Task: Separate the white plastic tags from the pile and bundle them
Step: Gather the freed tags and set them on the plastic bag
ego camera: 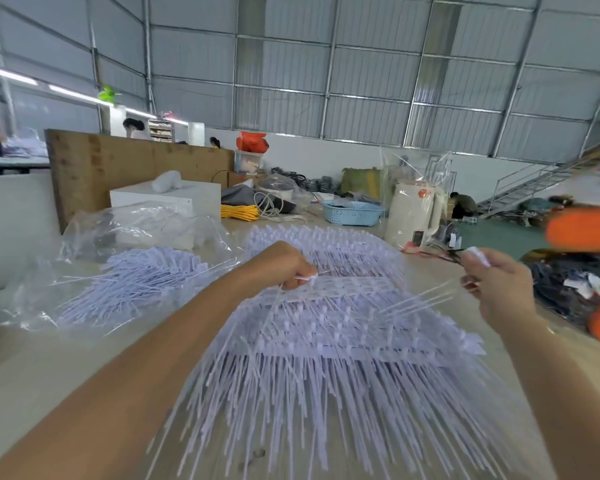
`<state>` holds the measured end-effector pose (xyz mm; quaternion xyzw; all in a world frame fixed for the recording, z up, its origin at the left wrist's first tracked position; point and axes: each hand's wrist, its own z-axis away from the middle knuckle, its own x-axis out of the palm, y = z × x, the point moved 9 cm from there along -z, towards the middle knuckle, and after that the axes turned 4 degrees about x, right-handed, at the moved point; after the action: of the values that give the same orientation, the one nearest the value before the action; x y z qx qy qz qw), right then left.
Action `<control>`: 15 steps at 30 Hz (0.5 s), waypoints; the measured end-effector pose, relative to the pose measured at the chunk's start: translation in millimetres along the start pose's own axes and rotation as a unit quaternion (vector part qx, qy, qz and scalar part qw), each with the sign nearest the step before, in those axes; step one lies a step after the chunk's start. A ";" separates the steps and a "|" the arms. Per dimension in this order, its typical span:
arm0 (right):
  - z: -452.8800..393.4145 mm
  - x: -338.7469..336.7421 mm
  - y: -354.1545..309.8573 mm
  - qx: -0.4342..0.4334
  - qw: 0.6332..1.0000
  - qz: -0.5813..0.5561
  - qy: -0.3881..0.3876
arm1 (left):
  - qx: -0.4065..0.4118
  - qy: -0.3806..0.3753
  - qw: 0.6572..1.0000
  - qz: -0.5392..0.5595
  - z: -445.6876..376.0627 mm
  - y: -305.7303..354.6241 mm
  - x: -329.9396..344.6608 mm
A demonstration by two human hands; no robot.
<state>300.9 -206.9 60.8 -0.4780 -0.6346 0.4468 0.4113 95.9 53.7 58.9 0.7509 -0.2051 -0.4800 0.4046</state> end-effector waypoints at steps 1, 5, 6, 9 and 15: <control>3.7 7.5 -7.0 -0.017 1.000 0.007 -0.024 | 0.000 -0.010 1.000 -0.012 -2.2 1.2 6.8; 15.6 37.6 -27.2 -0.019 0.993 -0.045 -0.111 | 0.005 -0.053 0.998 -0.032 -6.9 3.9 33.3; 17.7 44.4 -27.9 0.005 0.988 -0.078 -0.133 | 0.008 -0.053 0.997 -0.050 -7.7 3.1 34.1; 27.8 69.5 -25.2 0.030 0.976 -0.063 -0.205 | 0.019 -0.052 0.992 -0.110 -6.4 -1.1 29.2; 68.4 130.4 -23.6 -0.075 0.942 0.128 -0.302 | 0.061 -0.038 0.964 -0.255 2.1 4.3 36.1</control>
<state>203.6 -95.1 77.9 -0.4271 -0.6943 0.5699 0.1030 110.8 25.1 41.9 0.7829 -0.0511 -0.5818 0.2146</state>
